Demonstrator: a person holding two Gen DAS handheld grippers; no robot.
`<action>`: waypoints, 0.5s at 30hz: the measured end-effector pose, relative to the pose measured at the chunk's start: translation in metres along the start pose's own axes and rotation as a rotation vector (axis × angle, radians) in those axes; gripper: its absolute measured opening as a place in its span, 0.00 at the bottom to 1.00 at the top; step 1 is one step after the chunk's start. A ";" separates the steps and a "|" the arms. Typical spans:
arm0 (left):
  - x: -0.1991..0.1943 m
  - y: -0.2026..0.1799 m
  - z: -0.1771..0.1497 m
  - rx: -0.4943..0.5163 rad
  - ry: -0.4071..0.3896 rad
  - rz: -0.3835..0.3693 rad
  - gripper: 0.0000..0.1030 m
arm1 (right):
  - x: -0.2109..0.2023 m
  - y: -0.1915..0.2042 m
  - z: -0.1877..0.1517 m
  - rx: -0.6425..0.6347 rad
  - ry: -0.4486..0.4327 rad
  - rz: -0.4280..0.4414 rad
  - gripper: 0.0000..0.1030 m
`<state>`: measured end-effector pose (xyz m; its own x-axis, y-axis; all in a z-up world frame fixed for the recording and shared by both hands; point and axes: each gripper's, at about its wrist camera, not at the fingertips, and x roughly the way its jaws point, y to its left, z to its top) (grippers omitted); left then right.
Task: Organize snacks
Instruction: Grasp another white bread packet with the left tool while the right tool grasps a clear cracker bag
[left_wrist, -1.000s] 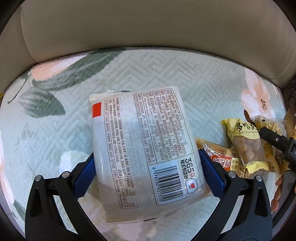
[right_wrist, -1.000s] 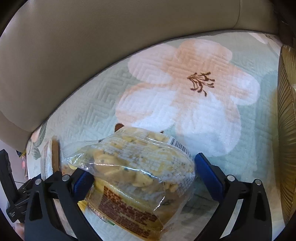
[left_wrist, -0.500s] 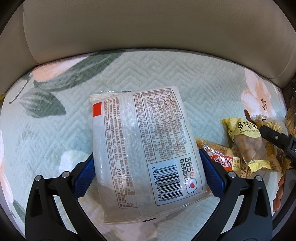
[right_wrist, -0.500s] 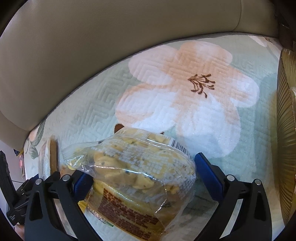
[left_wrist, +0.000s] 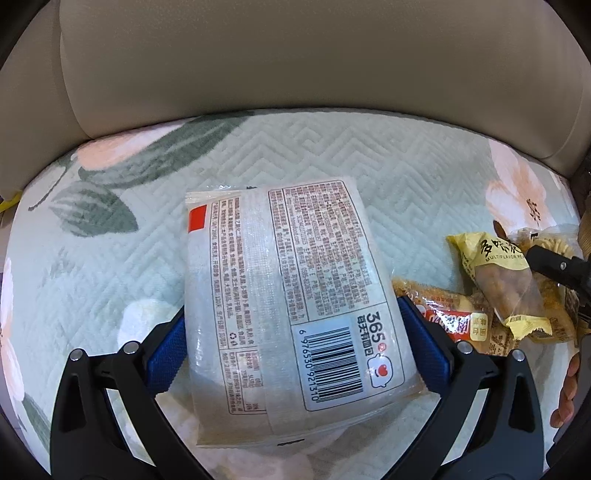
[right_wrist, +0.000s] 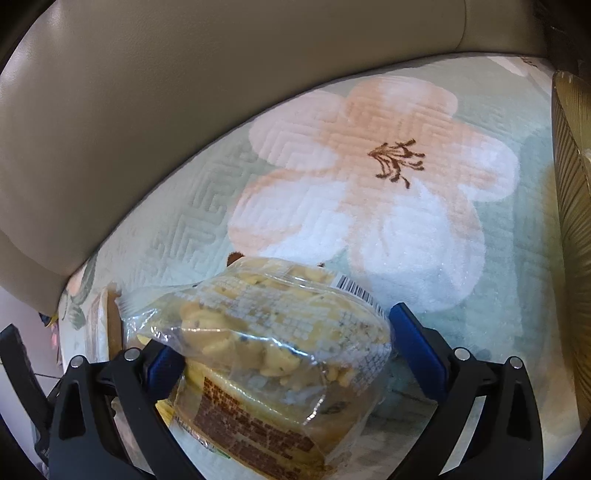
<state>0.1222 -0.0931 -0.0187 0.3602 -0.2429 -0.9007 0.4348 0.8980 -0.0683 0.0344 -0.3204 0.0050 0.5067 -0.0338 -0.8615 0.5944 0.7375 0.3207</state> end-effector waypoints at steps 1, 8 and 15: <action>-0.001 0.000 -0.001 0.001 -0.003 -0.001 0.97 | 0.000 0.002 0.000 -0.008 0.000 -0.012 0.95; -0.003 -0.006 -0.011 -0.004 -0.026 0.008 0.97 | 0.004 0.007 0.002 -0.047 0.028 -0.067 0.95; -0.003 -0.004 -0.014 -0.003 -0.027 0.007 0.97 | 0.014 0.025 0.009 -0.058 0.032 -0.117 0.95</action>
<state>0.1077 -0.0907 -0.0216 0.3852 -0.2461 -0.8894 0.4293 0.9009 -0.0633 0.0619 -0.3080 0.0044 0.4155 -0.1012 -0.9040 0.6108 0.7675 0.1948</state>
